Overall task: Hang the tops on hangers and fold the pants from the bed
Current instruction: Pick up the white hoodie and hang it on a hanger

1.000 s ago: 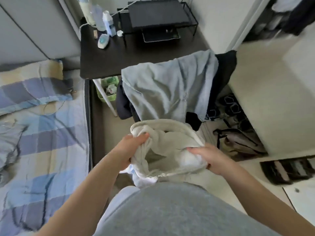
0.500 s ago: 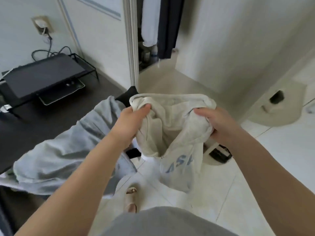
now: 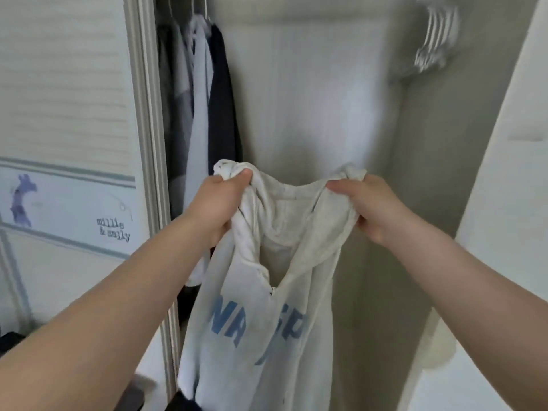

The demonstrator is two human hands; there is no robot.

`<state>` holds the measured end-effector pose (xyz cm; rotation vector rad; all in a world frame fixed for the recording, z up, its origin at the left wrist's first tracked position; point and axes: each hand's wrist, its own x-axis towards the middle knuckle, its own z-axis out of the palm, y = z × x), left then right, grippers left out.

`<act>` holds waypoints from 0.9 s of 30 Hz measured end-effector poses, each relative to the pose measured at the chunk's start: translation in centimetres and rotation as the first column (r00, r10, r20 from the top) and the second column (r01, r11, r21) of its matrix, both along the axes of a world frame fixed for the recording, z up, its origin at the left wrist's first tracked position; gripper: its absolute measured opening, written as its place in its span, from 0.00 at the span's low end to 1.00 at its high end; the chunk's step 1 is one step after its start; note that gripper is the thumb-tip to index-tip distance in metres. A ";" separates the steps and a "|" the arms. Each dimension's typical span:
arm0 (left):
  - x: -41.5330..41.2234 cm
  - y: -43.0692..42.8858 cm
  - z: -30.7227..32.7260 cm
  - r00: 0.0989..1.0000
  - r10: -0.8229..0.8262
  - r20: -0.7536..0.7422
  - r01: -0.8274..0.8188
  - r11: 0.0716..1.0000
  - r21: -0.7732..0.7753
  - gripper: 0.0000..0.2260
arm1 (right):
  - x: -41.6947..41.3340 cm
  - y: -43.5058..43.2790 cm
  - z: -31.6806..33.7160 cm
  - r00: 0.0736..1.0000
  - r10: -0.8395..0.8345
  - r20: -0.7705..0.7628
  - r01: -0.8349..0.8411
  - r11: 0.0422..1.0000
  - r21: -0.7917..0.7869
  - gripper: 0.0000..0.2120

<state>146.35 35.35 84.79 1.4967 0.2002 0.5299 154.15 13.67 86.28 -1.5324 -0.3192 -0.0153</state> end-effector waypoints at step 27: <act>22.2 -0.8 29.2 0.932 0.022 0.362 -0.093 0.979 0.181 0.04 | 19.3 -2.9 30.5 0.309 -0.182 0.934 0.874 -0.334 -0.354 0.21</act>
